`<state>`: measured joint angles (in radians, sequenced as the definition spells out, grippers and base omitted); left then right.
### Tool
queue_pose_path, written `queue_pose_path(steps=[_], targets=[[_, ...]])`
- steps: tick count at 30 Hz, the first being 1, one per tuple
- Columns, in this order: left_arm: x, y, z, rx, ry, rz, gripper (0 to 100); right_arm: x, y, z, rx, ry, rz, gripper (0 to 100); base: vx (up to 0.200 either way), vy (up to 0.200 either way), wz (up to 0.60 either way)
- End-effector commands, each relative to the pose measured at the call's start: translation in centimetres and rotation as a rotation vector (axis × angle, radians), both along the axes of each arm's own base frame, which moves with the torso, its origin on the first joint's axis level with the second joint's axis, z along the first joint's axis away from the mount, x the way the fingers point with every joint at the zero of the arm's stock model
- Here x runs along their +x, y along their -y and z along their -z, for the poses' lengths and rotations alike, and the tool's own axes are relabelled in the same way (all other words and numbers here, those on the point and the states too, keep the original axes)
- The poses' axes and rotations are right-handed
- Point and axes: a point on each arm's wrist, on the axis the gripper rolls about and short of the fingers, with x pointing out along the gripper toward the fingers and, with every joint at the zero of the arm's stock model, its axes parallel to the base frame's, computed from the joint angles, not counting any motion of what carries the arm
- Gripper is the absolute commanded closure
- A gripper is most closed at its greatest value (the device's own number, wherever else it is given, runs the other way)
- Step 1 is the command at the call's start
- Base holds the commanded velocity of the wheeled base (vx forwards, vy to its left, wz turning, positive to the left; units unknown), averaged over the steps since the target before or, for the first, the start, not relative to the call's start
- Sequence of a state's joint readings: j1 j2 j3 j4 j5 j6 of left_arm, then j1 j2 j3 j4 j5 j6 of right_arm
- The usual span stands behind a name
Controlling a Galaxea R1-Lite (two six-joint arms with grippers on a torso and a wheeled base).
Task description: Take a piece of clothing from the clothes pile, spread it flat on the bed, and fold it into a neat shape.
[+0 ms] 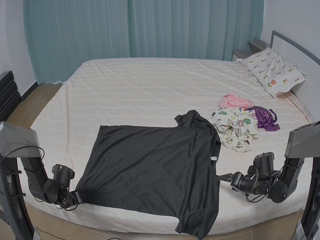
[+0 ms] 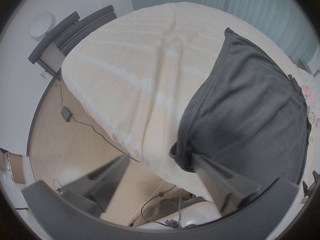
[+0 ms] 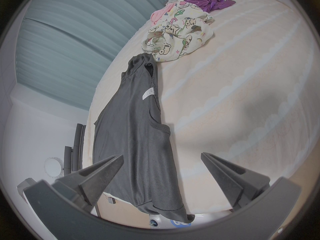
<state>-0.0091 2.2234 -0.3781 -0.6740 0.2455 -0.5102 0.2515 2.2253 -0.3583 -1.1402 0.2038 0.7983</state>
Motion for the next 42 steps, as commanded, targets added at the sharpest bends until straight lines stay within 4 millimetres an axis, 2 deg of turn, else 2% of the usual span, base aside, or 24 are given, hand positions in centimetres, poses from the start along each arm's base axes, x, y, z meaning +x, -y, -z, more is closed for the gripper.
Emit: queue_pose_path(steps=[1, 7, 8, 13, 21, 22, 27, 36, 41, 42], targets=[[0.3, -0.3, -0.9, -0.009, 0.043, -0.01, 0, 0.3, -0.4, 0.4, -0.005, 0.0, -0.013, 0, 0.0, 0.0, 0.0], [0.7, -0.9, -3.1, -0.136, 0.14, 0.008, 0, 2.4, -2.0, 0.6, -0.012, 0.05, -0.026, 0, 0.0, 0.0, 0.0], [0.7, -0.9, -3.4, -0.188, 0.155, 0.027, 0, 3.4, -2.4, 0.9, -0.028, 0.062, -0.012, 0, 0.0, 0.0, 0.0], [1.5, -0.7, -3.6, -0.273, 0.19, -0.009, 0, 5.5, -4.1, 1.8, -0.114, 0.049, -0.016, 0, 0.0, 0.0, 0.0], [2.1, -0.5, -3.5, -0.352, 0.202, -0.026, 0, 6.1, -4.7, 3.0, -0.191, 0.026, -0.052, 0, 0.0, 0.0, 0.0], [2.1, -0.5, -3.5, -0.353, 0.202, -0.024, 0, 6.2, -4.8, 3.1, -0.208, 0.033, -0.052, 100, 0.0, 0.0, 0.0], [2.0, -0.5, -3.4, -0.353, 0.198, -0.027, 0, 5.9, -4.4, 3.4, -0.301, 0.012, -0.04, 100, 0.0, 0.0, 0.0], [2.0, -0.5, -3.3, -0.353, 0.191, -0.026, 0, 4.1, -2.1, 2.2, -0.308, -0.018, 0.005, 100, 0.0, 0.0, 0.0], [2.0, -0.4, -3.0, -0.353, 0.183, -0.025, 0, 4.1, -1.9, 2.3, -0.294, -0.014, 0.011, 100, 0.0, 0.0, 0.0], [2.0, -0.4, -2.9, -0.353, 0.179, -0.025, 0, 4.2, -1.9, 2.3, -0.292, -0.01, 0.008, 0, 0.0, 0.0, 0.0]])
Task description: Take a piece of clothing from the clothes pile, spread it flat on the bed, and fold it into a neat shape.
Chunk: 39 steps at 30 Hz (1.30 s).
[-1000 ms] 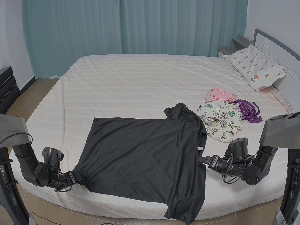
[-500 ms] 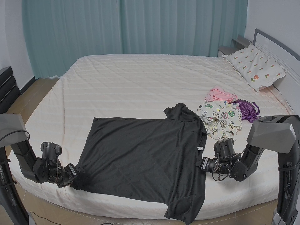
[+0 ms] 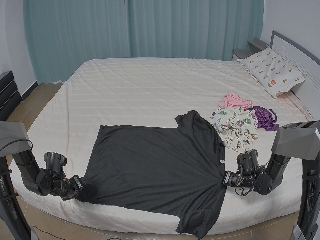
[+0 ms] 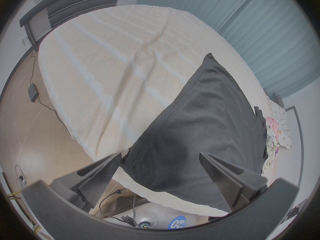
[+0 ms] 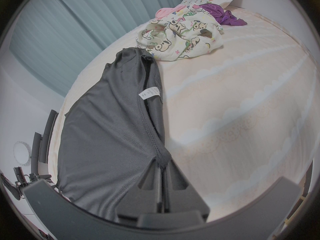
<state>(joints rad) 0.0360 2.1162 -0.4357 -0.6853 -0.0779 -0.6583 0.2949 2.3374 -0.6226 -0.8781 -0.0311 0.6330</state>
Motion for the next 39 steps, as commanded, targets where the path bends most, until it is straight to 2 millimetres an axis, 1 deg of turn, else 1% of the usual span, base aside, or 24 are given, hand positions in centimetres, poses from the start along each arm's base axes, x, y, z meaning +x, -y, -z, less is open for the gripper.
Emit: queue_pose_path(steps=[1, 3, 6, 7, 8, 9, 10, 11, 13, 14, 15, 16, 19, 20, 21, 23, 25, 26, 27, 30, 33, 39], targets=[[0.0, 0.0, 0.4, -0.001, -0.014, 0.001, 0, -0.1, 0.1, -0.1, 0.007, 0.005, -0.004, 0, 0.0, 0.0, 0.0], [0.0, 0.0, 0.5, -0.001, -0.017, 0.001, 0, -0.1, 0.0, -0.1, 0.011, 0.005, -0.013, 0, 0.0, 0.0, 0.0], [0.0, 0.0, 0.4, -0.001, -0.014, 0.0, 0, 0.0, 0.0, -1.1, 0.046, 0.026, -0.023, 0, 0.0, 0.0, 0.0], [0.0, 0.0, 0.4, -0.001, -0.014, 0.0, 0, 0.0, 0.0, -1.1, 0.046, 0.026, -0.023, 0, 0.0, 0.0, 0.0], [0.1, -0.1, 0.3, 0.0, -0.008, -0.002, 0, 0.2, 0.1, -1.9, 0.07, 0.052, -0.03, 0, 0.0, 0.0, 0.0], [0.3, -0.2, 0.2, -0.002, 0.001, -0.008, 0, 0.9, 0.9, -2.6, 0.098, 0.089, -0.009, 0, 0.0, 0.0, 0.0], [0.4, -0.2, 0.1, -0.004, 0.004, -0.01, 0, 1.0, 1.0, -2.7, 0.103, 0.096, -0.002, 0, 0.0, 0.0, 0.0], [0.5, -0.2, 0.0, -0.009, 0.013, -0.013, 0, 2.0, 1.5, -3.2, 0.134, 0.142, 0.029, 0, 0.0, 0.0, 0.0], [0.5, -0.3, -0.1, -0.022, 0.014, -0.026, 0, 3.2, 1.6, -3.5, 0.163, 0.174, 0.061, 0, 0.0, 0.0, 0.0], [0.5, -0.3, 0.0, -0.031, 0.012, -0.029, 0, 4.3, 1.8, -3.2, 0.175, 0.186, 0.092, 0, 0.0, 0.0, 0.0], [0.5, -0.3, 0.0, -0.031, 0.012, -0.029, 0, 4.3, 1.8, -3.2, 0.175, 0.186, 0.092, 0, 0.0, 0.0, 0.0], [0.5, -0.3, 0.0, -0.035, 0.009, -0.028, 0, 5.4, 1.8, -2.5, 0.178, 0.195, 0.105, 0, 0.0, 0.0, 0.0], [0.6, -0.4, 0.1, -0.034, 0.007, -0.034, 0, 7.1, 1.7, -1.5, 0.169, 0.202, 0.123, 0, 0.0, 0.0, 0.0], [0.6, -0.4, 0.1, -0.034, 0.007, -0.034, 0, 7.2, 1.7, -1.5, 0.169, 0.201, 0.123, 0, 0.0, 0.0, 0.0], [0.5, -0.4, 0.2, -0.035, 0.003, -0.033, 0, 8.1, 1.6, -1.1, 0.157, 0.19, 0.136, 0, 0.0, 0.0, 0.0], [0.5, -0.4, 0.3, -0.035, 0.003, -0.033, 0, 8.8, 2.0, -1.0, 0.151, 0.18, 0.151, 0, 0.0, 0.0, 0.0], [0.5, -0.4, 0.3, -0.035, 0.003, -0.033, 0, 9.1, 2.0, -1.0, 0.149, 0.174, 0.153, 0, 0.0, 0.0, 0.0], [0.5, -0.4, 0.3, -0.034, 0.003, -0.034, 0, 9.2, 2.0, -0.6, 0.146, 0.156, 0.155, 0, 0.0, 0.0, 0.0], [0.5, -0.5, 0.3, -0.035, 0.003, -0.035, 0, 9.3, 2.0, -0.2, 0.139, 0.145, 0.157, 100, 0.0, 0.0, 0.0], [0.6, -0.5, 0.3, -0.035, 0.003, -0.035, 0, 9.4, 2.0, 0.4, 0.133, 0.126, 0.158, 100, 0.0, 0.0, 0.0], [0.6, -0.6, 0.4, -0.034, 0.0, -0.04, 0, 9.5, 1.8, 1.5, 0.124, 0.103, 0.154, 100, 0.0, 0.0, 0.0], [0.6, -0.7, 0.4, -0.034, 0.0, -0.043, 0, 9.7, 2.1, 1.1, 0.126, 0.114, 0.161, 100, 0.0, 0.0, 0.0]])
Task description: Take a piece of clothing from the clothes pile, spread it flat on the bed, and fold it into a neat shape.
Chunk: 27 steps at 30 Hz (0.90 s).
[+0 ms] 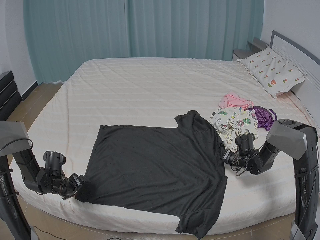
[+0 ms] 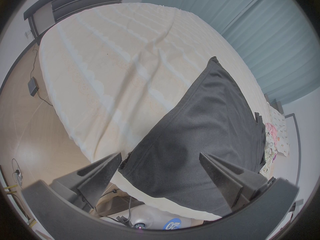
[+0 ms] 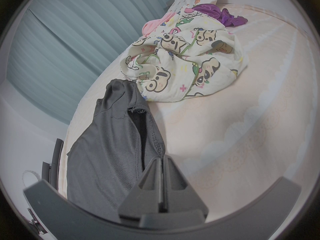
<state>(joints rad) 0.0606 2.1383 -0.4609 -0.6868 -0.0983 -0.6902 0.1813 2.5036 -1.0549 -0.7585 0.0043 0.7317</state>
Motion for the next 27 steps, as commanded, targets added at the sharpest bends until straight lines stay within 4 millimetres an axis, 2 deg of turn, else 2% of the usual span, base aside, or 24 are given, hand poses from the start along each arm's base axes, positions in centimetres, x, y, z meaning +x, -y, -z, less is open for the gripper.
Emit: queue_pose_path(steps=[1, 3, 9, 12, 27], targets=[[0.0, -0.1, 0.1, 0.0, -0.005, -0.002, 0, 0.0, 0.3, 0.3, 0.0, -0.006, 0.007, 100, 0.0, 0.0, 0.0], [0.0, -0.1, 0.1, 0.0, -0.005, -0.002, 0, 0.0, 0.6, 0.0, 0.003, 0.001, 0.016, 100, 0.0, 0.0, 0.0], [0.0, -0.1, 0.1, 0.003, -0.005, -0.001, 0, 0.2, 2.3, -3.5, 0.015, 0.071, 0.039, 100, 0.0, 0.0, 0.0], [-0.1, -0.1, 0.2, 0.003, -0.006, 0.001, 0, 0.1, 2.9, -4.5, -0.014, 0.082, 0.01, 100, 0.0, 0.0, 0.0], [-0.1, 0.0, 0.2, 0.006, -0.007, 0.006, 0, 0.2, 4.1, -4.5, -0.195, 0.069, -0.119, 100, 0.0, 0.0, 0.0]])
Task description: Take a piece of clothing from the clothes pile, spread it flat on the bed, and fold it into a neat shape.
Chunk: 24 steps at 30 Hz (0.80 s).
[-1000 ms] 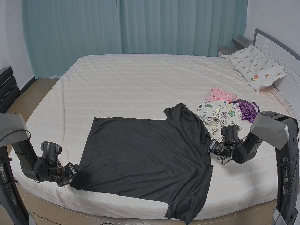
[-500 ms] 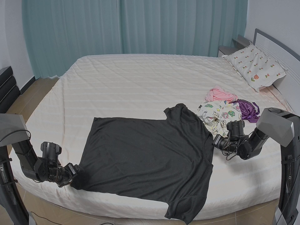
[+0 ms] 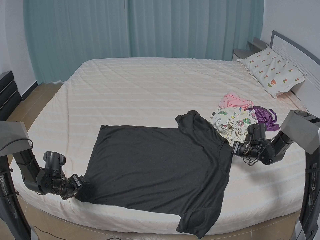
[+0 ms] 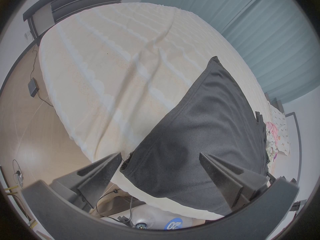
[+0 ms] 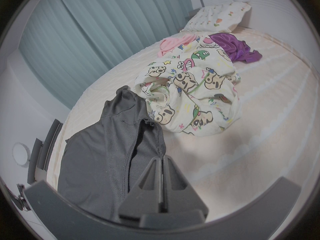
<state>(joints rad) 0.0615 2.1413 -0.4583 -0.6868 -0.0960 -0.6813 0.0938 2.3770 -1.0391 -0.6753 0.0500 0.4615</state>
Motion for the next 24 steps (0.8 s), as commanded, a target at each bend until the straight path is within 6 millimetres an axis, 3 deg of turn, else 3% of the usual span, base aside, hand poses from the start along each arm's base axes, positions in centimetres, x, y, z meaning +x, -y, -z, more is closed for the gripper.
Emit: queue_pose_path(steps=[1, 2, 3, 9, 14, 24], targets=[[0.0, 0.0, 0.1, -0.001, -0.002, 0.001, 0, 0.2, 0.6, -0.2, -0.019, 0.011, -0.002, 100, 0.0, 0.0, 0.0], [0.0, 0.0, 0.0, -0.001, -0.001, 0.001, 0, 0.2, 0.7, 0.2, -0.038, 0.0, -0.014, 100, 0.0, 0.0, 0.0], [0.0, 0.0, 0.0, -0.001, -0.001, 0.001, 0, 0.1, 0.8, 0.6, -0.042, -0.017, -0.016, 0, 0.0, 0.0, 0.0], [0.0, 0.0, 0.0, -0.001, 0.001, -0.002, 0, -0.1, 0.6, 2.7, -0.032, -0.078, -0.021, 0, 0.0, 0.0, 0.0], [-0.1, 0.0, -0.2, -0.003, 0.007, 0.0, 0, -0.7, 0.3, 1.7, 0.06, -0.079, 0.032, 0, 0.0, 0.0, 0.0], [0.1, -0.3, -0.8, -0.038, 0.065, 0.0, 0, -4.6, -2.2, -0.1, 0.289, -0.168, 0.157, 0, 0.0, 0.0, 0.0]])
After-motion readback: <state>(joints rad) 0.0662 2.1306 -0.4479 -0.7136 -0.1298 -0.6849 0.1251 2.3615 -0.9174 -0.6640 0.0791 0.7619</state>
